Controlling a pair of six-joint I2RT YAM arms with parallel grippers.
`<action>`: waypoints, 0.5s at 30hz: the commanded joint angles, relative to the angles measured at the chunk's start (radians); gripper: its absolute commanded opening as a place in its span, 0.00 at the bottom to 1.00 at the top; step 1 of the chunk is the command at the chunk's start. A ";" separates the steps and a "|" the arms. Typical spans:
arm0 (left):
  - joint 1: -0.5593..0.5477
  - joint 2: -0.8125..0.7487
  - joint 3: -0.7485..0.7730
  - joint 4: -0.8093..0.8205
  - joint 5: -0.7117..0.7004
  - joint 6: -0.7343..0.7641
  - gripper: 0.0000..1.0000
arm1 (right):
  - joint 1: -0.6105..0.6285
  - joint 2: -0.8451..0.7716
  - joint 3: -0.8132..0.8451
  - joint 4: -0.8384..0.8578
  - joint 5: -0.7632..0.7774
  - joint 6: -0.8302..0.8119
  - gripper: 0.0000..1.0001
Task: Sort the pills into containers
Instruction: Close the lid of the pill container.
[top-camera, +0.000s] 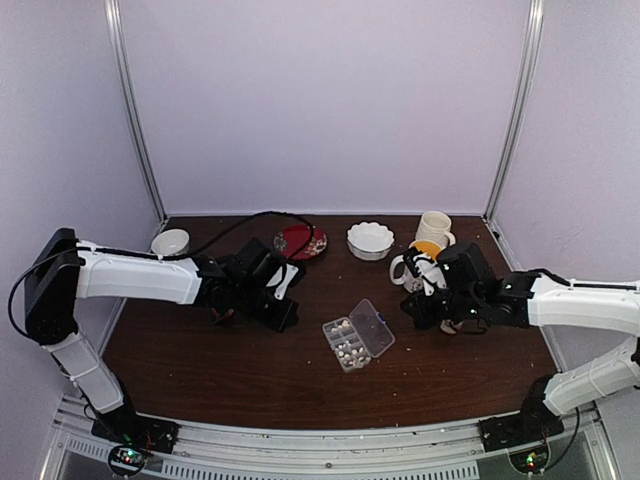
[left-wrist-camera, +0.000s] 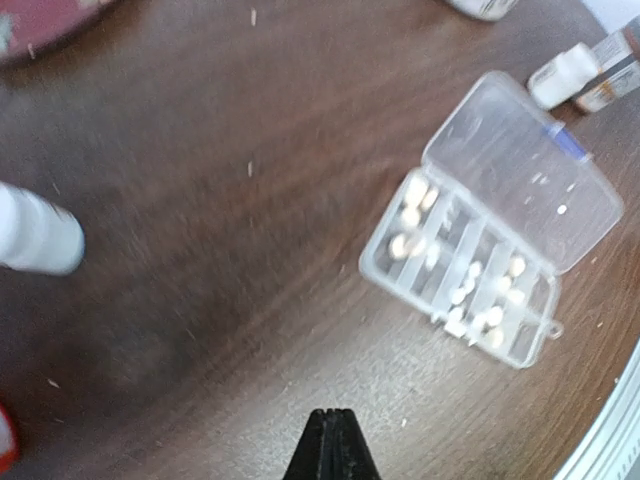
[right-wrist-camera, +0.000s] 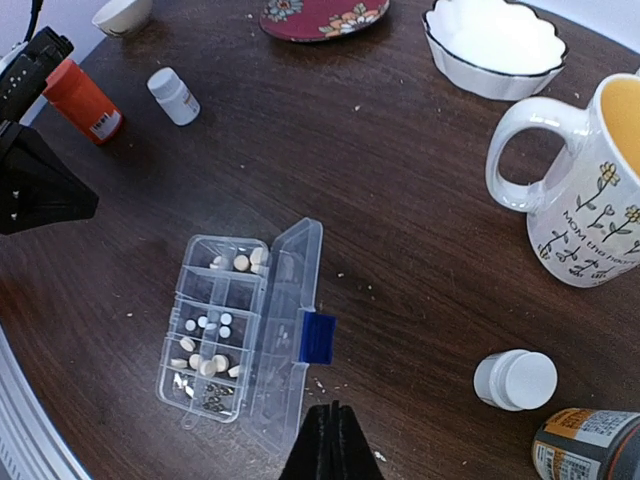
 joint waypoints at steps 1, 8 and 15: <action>0.007 0.060 -0.043 0.149 0.079 -0.097 0.00 | -0.005 0.093 0.024 0.016 0.043 0.014 0.00; -0.026 0.173 -0.033 0.226 0.161 -0.130 0.00 | -0.004 0.224 0.018 0.086 0.049 0.035 0.00; -0.039 0.255 -0.015 0.252 0.174 -0.163 0.00 | 0.003 0.305 0.018 0.147 -0.011 0.051 0.00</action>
